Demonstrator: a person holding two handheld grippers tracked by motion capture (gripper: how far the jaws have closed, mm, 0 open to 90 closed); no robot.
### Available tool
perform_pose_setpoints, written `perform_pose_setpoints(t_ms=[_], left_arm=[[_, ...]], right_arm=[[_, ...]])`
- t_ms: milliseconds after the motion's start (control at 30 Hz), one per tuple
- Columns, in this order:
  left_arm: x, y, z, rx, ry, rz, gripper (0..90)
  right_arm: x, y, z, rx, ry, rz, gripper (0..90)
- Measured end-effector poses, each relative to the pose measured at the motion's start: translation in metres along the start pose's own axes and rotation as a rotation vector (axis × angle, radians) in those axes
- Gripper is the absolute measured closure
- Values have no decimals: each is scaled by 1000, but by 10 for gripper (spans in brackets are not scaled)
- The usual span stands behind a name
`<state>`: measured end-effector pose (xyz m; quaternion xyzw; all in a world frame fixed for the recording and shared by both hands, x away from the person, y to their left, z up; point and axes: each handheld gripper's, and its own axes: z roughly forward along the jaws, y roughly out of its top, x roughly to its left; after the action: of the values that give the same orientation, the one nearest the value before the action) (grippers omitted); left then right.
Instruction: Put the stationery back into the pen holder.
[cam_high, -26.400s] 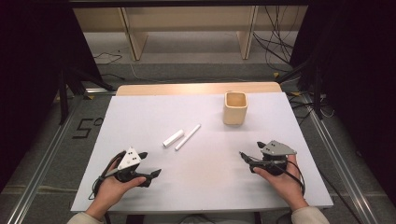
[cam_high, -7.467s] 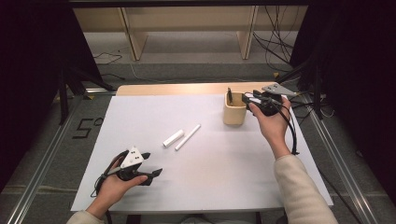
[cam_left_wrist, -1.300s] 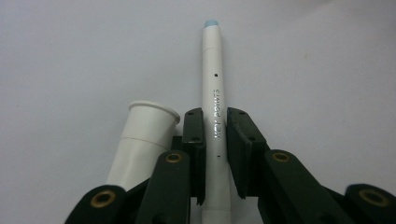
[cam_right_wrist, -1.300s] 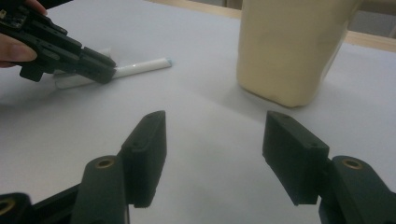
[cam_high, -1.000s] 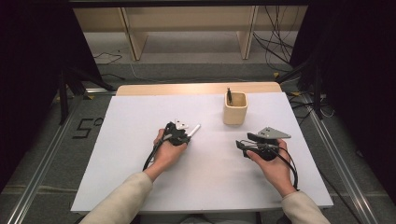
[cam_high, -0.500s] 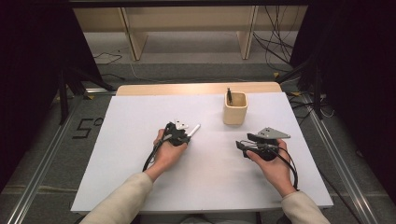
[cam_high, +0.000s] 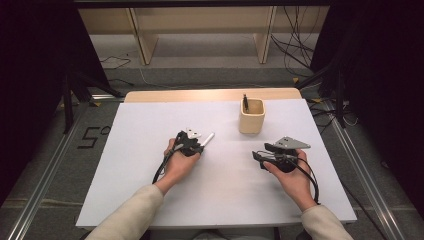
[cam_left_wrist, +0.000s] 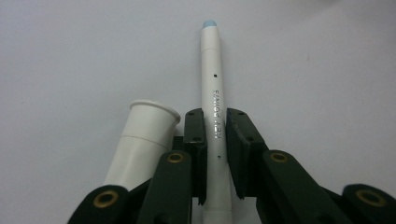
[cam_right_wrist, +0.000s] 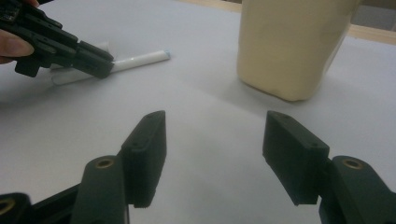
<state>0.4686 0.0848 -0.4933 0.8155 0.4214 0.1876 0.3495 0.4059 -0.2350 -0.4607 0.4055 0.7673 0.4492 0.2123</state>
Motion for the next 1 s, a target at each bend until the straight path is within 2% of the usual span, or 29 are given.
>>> perform_pose_setpoints(t_ms=[1000], left_arm=[[0, -1, 0, -18, 4, 1, 790]], right_arm=[[0, -1, 1, 5, -3, 2, 406]])
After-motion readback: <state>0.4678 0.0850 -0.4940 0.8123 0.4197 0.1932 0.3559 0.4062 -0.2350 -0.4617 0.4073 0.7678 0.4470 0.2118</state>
